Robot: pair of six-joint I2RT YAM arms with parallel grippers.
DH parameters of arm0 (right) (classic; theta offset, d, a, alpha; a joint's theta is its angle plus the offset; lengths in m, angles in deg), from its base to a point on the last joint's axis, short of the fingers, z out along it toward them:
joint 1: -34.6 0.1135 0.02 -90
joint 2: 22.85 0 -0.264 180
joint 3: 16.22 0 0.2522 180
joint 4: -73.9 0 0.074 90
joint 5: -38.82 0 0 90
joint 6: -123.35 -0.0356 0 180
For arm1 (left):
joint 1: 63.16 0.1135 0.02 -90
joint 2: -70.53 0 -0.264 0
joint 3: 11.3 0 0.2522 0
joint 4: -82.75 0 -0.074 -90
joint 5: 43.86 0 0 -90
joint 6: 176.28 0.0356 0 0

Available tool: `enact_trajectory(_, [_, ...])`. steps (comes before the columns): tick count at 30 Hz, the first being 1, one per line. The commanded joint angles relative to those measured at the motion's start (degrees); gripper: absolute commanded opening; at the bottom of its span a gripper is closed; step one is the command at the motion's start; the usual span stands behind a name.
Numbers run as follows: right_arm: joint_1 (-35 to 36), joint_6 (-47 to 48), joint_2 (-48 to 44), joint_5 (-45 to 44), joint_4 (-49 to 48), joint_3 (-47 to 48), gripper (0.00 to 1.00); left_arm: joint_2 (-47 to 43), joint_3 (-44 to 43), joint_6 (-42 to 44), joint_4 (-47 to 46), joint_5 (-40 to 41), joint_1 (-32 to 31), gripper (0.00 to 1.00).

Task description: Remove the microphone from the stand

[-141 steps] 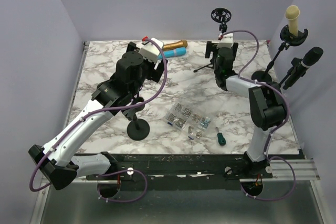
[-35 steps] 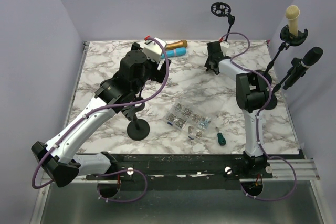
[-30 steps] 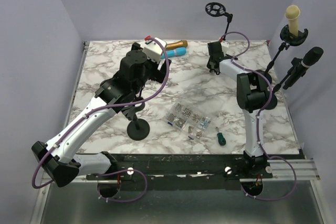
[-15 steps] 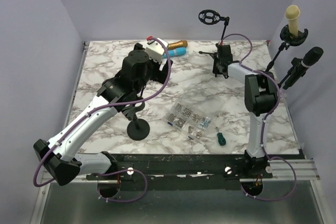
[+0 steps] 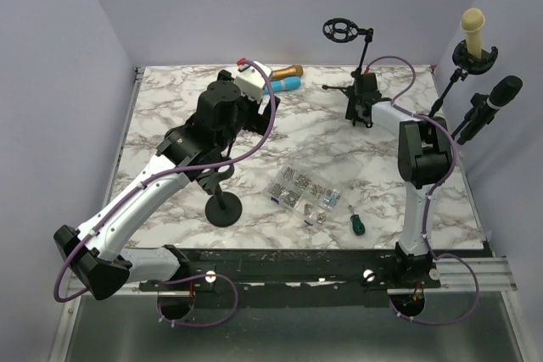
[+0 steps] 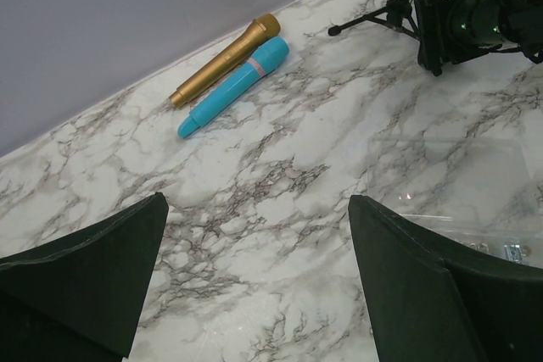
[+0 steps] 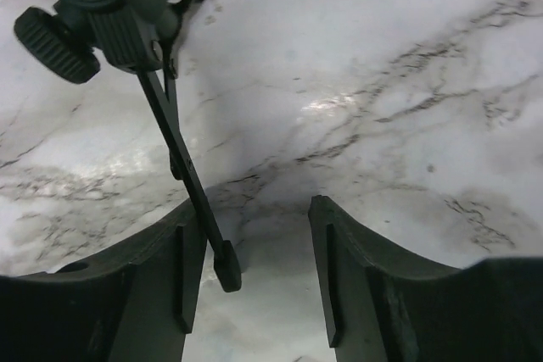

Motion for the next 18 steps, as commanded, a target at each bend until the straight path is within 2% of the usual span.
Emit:
enact_trajectory(1, [-0.96,-3.12,2.22,-16.35,8.7,1.88,0.58,-0.78,-1.96,-1.19,0.84,-2.21,-0.24,0.91])
enact_trajectory(5, [-1.39,-3.01,2.94,-24.98,9.46,3.58,0.61,-1.12,-1.85,-0.62,0.77,-1.4,-0.23,0.91])
enact_trajectory(7, [-1.61,-2.68,2.8,-26.25,9.74,4.64,0.63,-1.37,-1.87,-0.36,0.76,-1.11,-0.21,0.91])
enact_trajectory(11, [-1.51,-1.75,-1.51,-15.96,6.37,1.93,0.64,-1.66,-1.86,-0.38,0.65,-1.16,-0.19,0.91])
enact_trajectory(18, [-1.51,-13.4,-13.29,0.18,0.65,-8.2,0.74,-1.39,-1.96,-0.74,0.85,-1.78,-0.21,0.91])
